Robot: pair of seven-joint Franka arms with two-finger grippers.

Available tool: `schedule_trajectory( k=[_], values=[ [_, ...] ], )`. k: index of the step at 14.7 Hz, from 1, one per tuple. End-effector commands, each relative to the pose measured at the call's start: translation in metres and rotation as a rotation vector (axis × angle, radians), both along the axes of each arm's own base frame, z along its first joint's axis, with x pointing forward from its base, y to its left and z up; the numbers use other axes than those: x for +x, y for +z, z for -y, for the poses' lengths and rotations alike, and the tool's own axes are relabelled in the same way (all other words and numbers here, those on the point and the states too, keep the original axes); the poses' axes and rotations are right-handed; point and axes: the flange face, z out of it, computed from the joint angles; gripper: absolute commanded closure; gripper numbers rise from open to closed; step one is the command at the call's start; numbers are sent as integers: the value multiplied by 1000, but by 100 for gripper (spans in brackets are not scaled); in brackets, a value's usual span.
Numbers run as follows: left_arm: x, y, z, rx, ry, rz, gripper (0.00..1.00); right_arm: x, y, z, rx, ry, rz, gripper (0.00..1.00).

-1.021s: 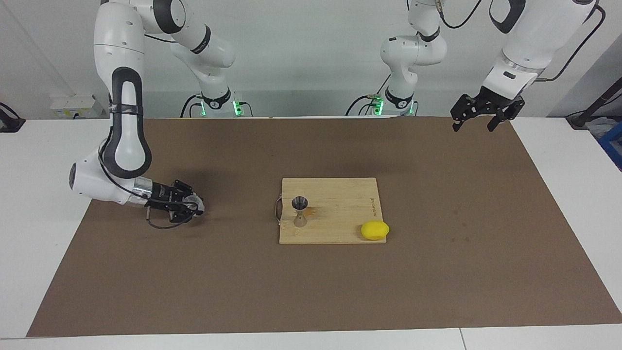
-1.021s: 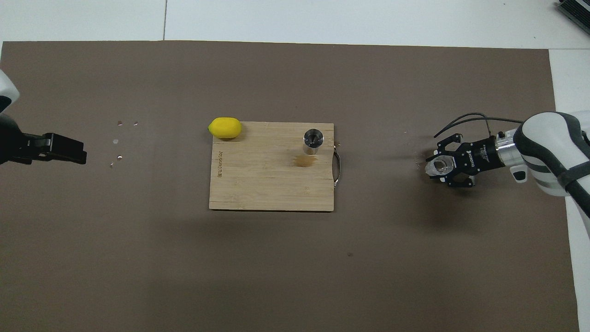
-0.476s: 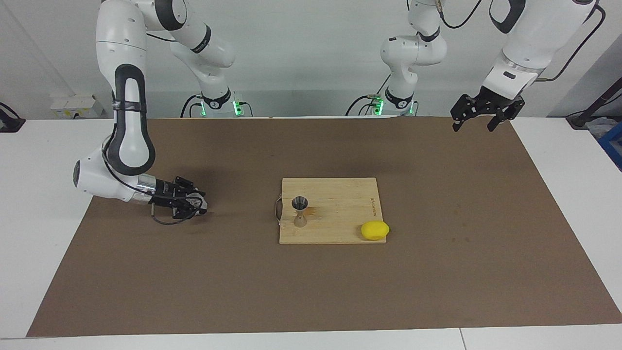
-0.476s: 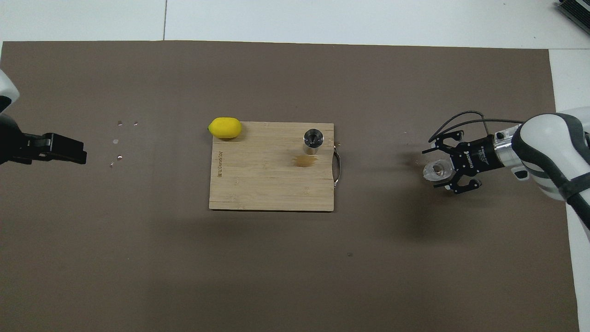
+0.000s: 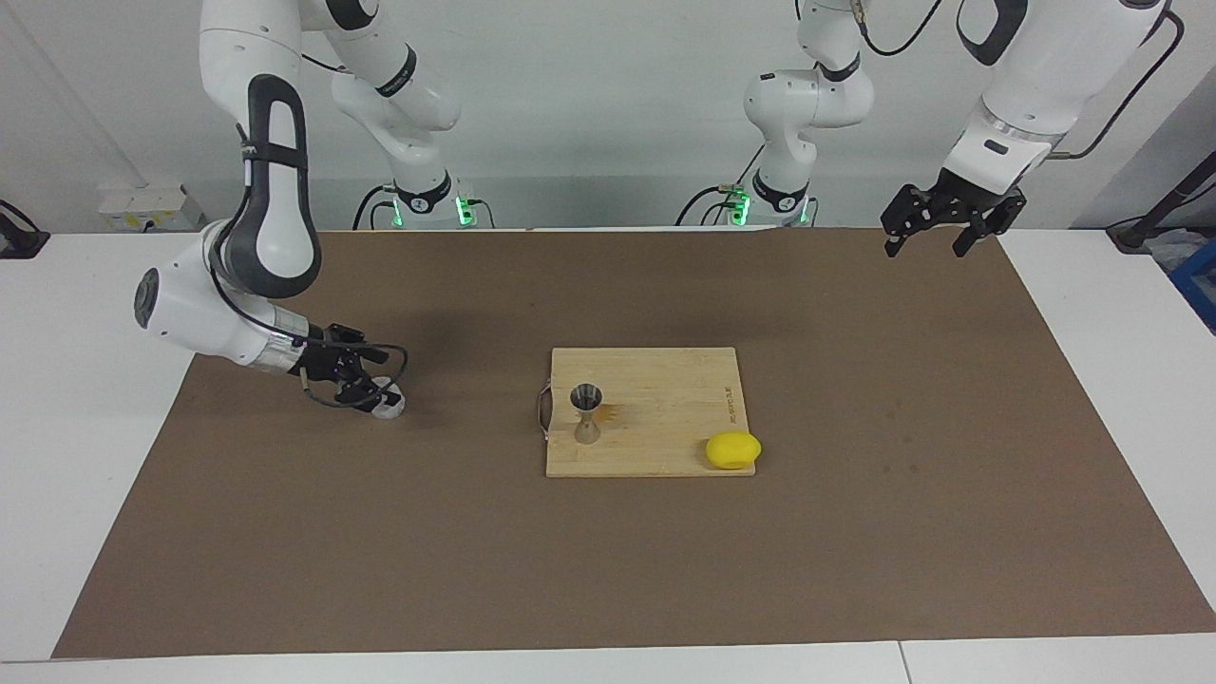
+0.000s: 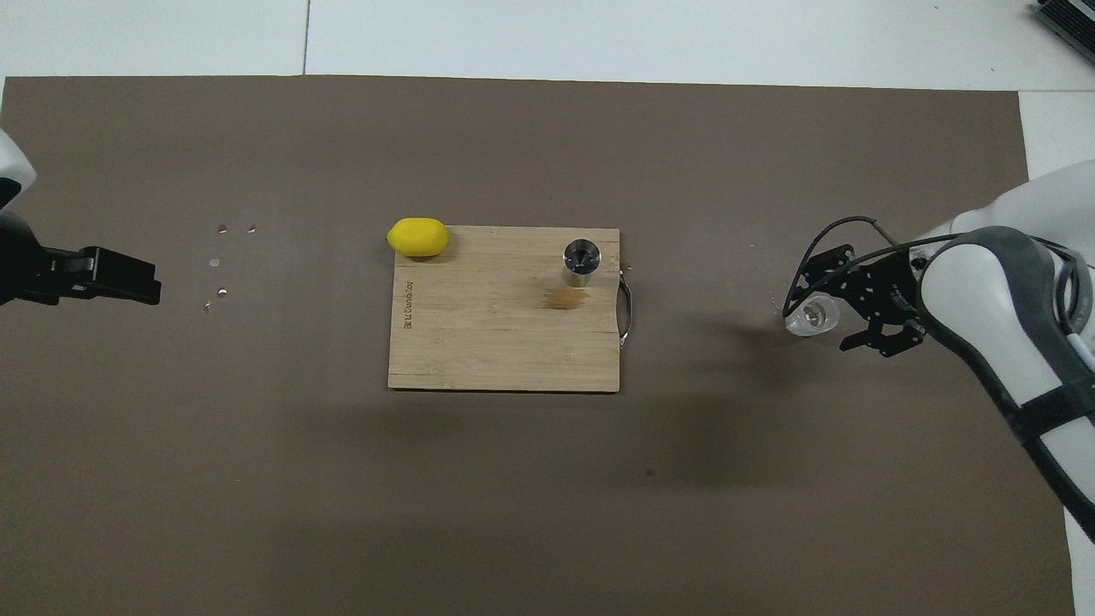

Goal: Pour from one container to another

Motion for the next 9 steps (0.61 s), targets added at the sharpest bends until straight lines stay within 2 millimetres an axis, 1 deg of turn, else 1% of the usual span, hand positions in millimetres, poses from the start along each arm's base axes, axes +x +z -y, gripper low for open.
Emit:
schedule_trajectory(
  k=[1, 3, 4, 6, 7, 8, 9],
  values=[
    [-3, -1, -1, -4, 5, 2, 0, -2, 35, 4, -116, 200, 100, 0],
    [-4, 0, -2, -4, 5, 4, 0, -2, 69, 3, -216, 333, 171, 0],
    [-3, -1, -1, -4, 5, 2, 0, -2, 87, 1, -238, 368, 197, 0],
    [-3, -1, -1, -4, 5, 2, 0, -6, 120, -3, -264, 391, 225, 0],
    [-4, 0, -2, -4, 5, 4, 0, -6, 133, -10, -271, 407, 220, 0],
    [-3, -1, -1, -4, 5, 2, 0, -5, 152, -19, -272, 423, 221, 0],
    [-4, 0, -2, -4, 5, 4, 0, -5, 168, -22, -279, 432, 224, 0]
  ],
)
